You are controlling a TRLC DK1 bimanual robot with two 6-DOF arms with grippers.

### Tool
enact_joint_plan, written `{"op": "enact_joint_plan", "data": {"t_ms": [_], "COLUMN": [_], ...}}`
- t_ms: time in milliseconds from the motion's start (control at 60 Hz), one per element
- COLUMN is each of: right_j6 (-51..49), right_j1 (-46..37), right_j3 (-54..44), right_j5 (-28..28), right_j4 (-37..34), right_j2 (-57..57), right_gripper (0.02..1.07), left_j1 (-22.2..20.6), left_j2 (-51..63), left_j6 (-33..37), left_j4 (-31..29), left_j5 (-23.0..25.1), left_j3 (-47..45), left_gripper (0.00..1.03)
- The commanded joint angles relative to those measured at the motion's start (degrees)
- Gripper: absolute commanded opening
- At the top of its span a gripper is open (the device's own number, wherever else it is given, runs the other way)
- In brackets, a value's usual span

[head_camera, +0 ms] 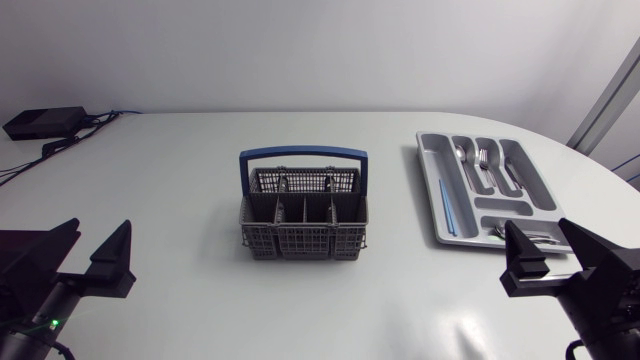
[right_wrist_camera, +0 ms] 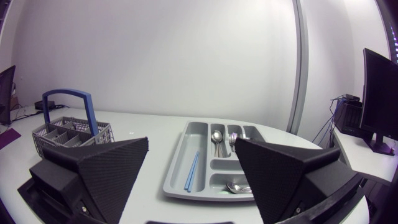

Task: Unload the cutlery basket into the drawer organizer.

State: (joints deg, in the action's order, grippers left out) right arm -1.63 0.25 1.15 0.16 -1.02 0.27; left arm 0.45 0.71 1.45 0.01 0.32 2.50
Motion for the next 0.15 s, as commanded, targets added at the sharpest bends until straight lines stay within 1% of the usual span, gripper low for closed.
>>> {"op": "enact_joint_plan", "data": {"t_ms": [0, 133], "right_j6": [1.6, 1.6], "right_j1": [-0.3, -0.3], "right_j3": [-1.1, -1.1], "right_j5": [-0.2, -0.2], "right_j4": [1.0, 1.0], "right_j2": [-0.3, -0.3], "right_gripper": [1.02, 1.02], "left_j1": [-0.4, -0.4], "left_j2": [-0.7, -0.7], "left_j6": [-1.5, -1.5], "left_j4": [0.0, 0.0], "left_j5": [-0.3, -0.3], "left_j3": [-2.5, -2.5], "left_gripper": [0.99, 0.99]}}
